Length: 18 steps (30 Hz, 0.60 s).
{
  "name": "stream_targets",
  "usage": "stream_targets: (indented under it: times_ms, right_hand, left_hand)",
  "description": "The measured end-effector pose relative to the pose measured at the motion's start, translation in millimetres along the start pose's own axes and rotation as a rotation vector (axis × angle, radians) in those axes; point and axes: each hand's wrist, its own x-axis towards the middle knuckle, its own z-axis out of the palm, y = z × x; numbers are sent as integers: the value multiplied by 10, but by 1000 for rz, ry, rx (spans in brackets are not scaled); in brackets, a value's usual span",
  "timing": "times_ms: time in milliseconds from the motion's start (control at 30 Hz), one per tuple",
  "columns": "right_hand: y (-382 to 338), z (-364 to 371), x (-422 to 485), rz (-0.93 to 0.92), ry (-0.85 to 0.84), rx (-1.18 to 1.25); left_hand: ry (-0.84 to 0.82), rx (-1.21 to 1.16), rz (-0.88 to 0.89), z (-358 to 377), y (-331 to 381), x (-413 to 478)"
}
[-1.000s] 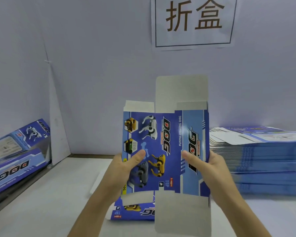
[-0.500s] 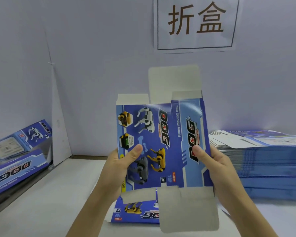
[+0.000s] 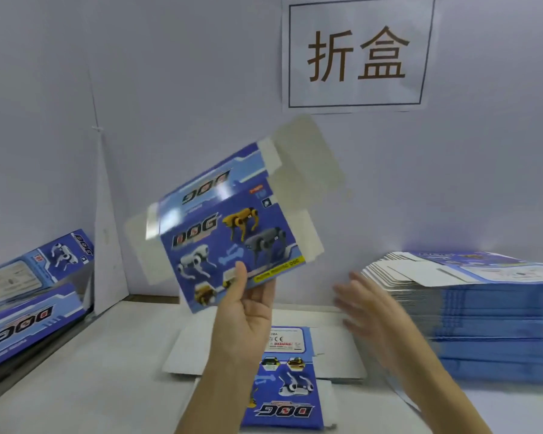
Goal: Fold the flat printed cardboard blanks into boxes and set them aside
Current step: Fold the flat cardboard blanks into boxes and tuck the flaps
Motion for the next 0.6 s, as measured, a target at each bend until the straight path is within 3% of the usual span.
stream_targets:
  times_ms: [100,233,433,500,600]
  right_hand:
    - [90,182,-30,-71,-169,-119]
    - [147,246,-48,-193,-76,-52]
    - [102,76,-27,-342,117,117]
    - [68,60,-35,-327,189,151]
    - [9,5,-52,-387,245,253]
  left_hand:
    - [49,-28,-109,10,-243,-78]
    - [3,127,-373,-34,-352,-224]
    - [-139,606,-695,-86,-168,-309]
    - [-38,835,-644,-70,-91,-304]
    - [202,1234,-272,-101,78,-192]
